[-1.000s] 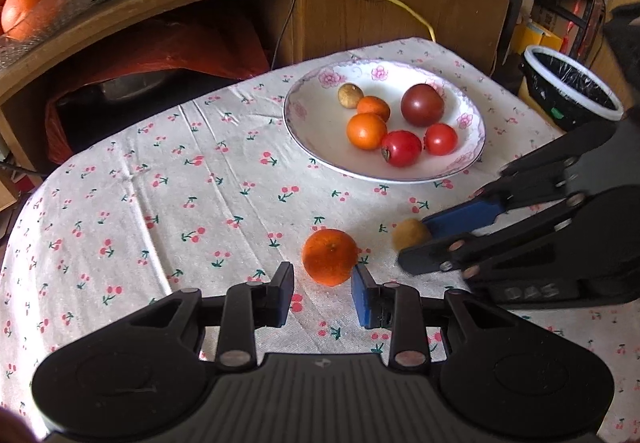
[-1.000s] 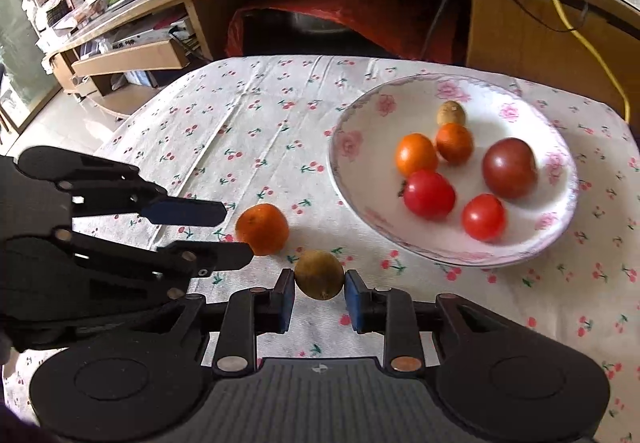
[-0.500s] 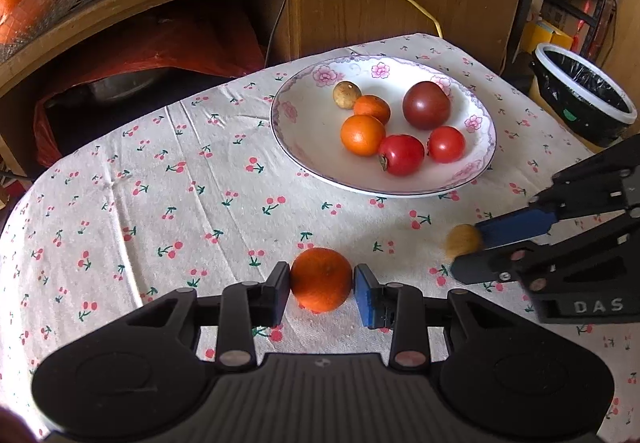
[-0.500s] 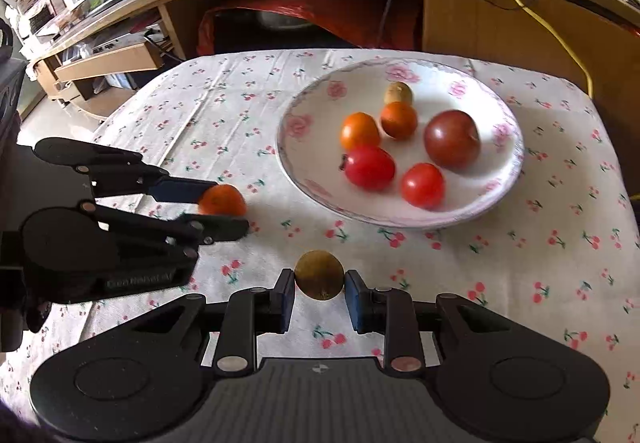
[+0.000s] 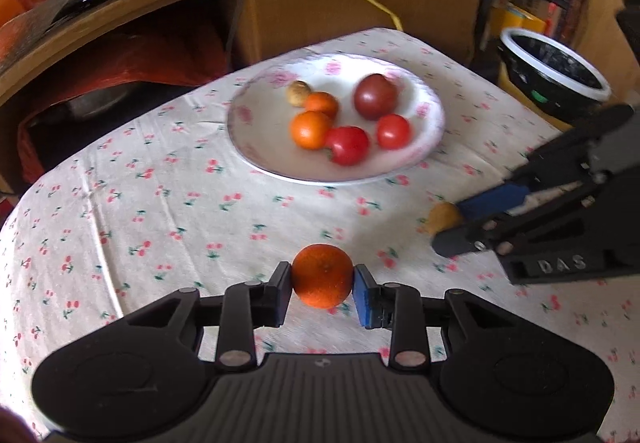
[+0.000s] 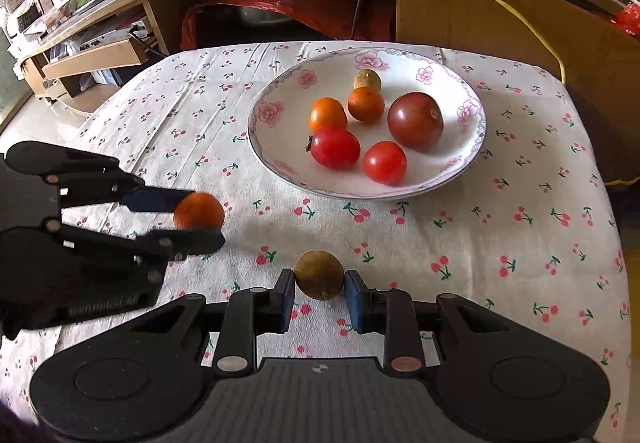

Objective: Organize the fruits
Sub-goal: 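Carry the tangerine with the left gripper into the bowl while the right gripper drops the brown fruit there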

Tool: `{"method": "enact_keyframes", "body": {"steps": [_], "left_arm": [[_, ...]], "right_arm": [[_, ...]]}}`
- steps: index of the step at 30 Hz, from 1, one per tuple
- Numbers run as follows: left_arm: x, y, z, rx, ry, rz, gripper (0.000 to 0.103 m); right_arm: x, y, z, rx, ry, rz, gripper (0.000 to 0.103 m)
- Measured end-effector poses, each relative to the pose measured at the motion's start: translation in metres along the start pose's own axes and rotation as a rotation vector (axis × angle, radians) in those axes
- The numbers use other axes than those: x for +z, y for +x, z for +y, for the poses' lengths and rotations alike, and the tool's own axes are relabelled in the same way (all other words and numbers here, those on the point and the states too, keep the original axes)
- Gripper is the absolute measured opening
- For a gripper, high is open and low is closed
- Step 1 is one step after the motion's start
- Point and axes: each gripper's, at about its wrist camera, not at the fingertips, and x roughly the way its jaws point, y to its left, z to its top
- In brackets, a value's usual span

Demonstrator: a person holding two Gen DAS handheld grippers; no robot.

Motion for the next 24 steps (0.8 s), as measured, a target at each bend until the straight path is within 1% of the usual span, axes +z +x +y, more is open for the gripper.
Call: {"method": "enact_keyframes", "body": {"steps": [3,7,12,15,18,21,24], "left_arm": [[-0.002,-0.002,-0.010,-0.021,0.020,0.013,0.041],[-0.005,-0.003,-0.018,-0.030,0.045,0.026,0.041],[-0.008,-0.001,-0.026,-0.026,0.062,0.045,0.041],[-0.009,-0.001,-0.029,-0.016,0.082,0.042,0.041],[-0.008,0.000,-0.027,-0.023,0.068,0.047,0.042],[-0.009,-0.002,-0.026,-0.024,0.067,0.056,0.043],[-0.009,-0.003,-0.027,-0.033,0.069,0.056,0.047]], "right_arm": [[-0.004,-0.002,0.002,0.001,-0.015,0.011,0.023],[-0.009,-0.003,0.003,0.003,-0.021,0.016,0.023],[-0.009,-0.003,0.003,0.002,-0.024,0.017,0.023],[-0.010,-0.003,0.002,0.007,-0.022,0.017,0.024],[-0.010,-0.003,0.002,0.003,-0.018,0.012,0.024],[-0.007,-0.004,0.002,-0.002,-0.016,0.009,0.028],[-0.005,-0.005,0.003,0.003,-0.018,0.006,0.029]]}}
